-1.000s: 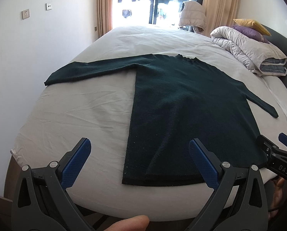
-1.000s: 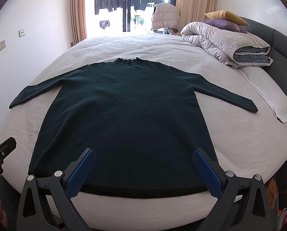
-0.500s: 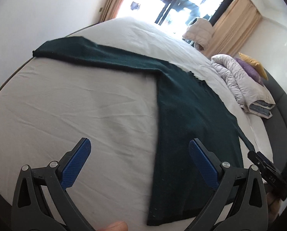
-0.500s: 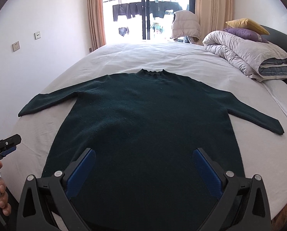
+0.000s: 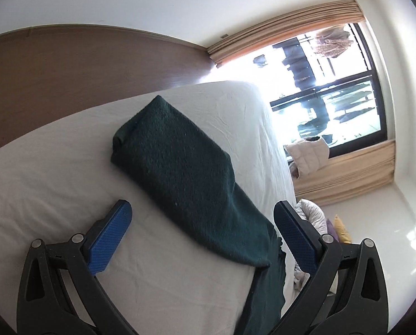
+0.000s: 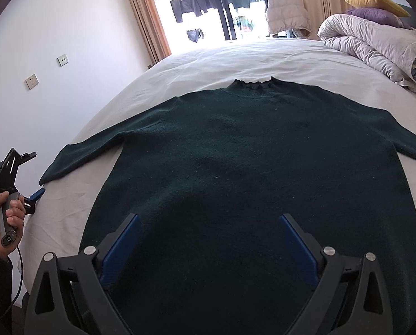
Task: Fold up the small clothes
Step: 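Grasp the sleeve nearest the left gripper and fold it across the sweater body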
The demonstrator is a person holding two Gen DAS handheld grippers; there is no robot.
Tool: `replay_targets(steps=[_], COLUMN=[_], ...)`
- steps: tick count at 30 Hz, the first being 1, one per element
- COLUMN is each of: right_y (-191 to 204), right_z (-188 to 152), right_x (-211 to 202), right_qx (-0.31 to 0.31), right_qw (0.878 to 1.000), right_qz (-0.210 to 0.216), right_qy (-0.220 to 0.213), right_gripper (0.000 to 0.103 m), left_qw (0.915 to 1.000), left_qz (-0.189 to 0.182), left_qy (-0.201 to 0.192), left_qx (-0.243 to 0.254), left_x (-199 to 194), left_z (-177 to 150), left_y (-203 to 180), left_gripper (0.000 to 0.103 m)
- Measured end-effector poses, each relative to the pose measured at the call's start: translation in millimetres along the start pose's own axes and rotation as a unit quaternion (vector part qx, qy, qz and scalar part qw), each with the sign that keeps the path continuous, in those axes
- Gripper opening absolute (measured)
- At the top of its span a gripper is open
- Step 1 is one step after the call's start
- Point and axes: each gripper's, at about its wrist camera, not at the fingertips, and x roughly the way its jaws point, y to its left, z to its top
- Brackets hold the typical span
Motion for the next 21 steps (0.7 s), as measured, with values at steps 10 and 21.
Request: replay_targets(steps=[10, 21], right_y=[-11.8, -60.6], right_z=[-5.3, -12.3], right_x=[5.9, 9.8], right_qx=[0.017, 0.077], right_qw=[1.000, 0.997], right_qz=[0.005, 0.018], right_qy=[0.000, 0.005], right_gripper=[0.093, 0.090], left_qw=[0.9981, 0.9936], left_qz=[-0.017, 0.013], left_qy=[0.010, -0.003], left_qx=[-0.059, 0.112], left_x=[54.4, 73.0], left_z=[46.6, 19.1], left_y=[19.9, -113.0], left_gripper=[0.025, 0.011])
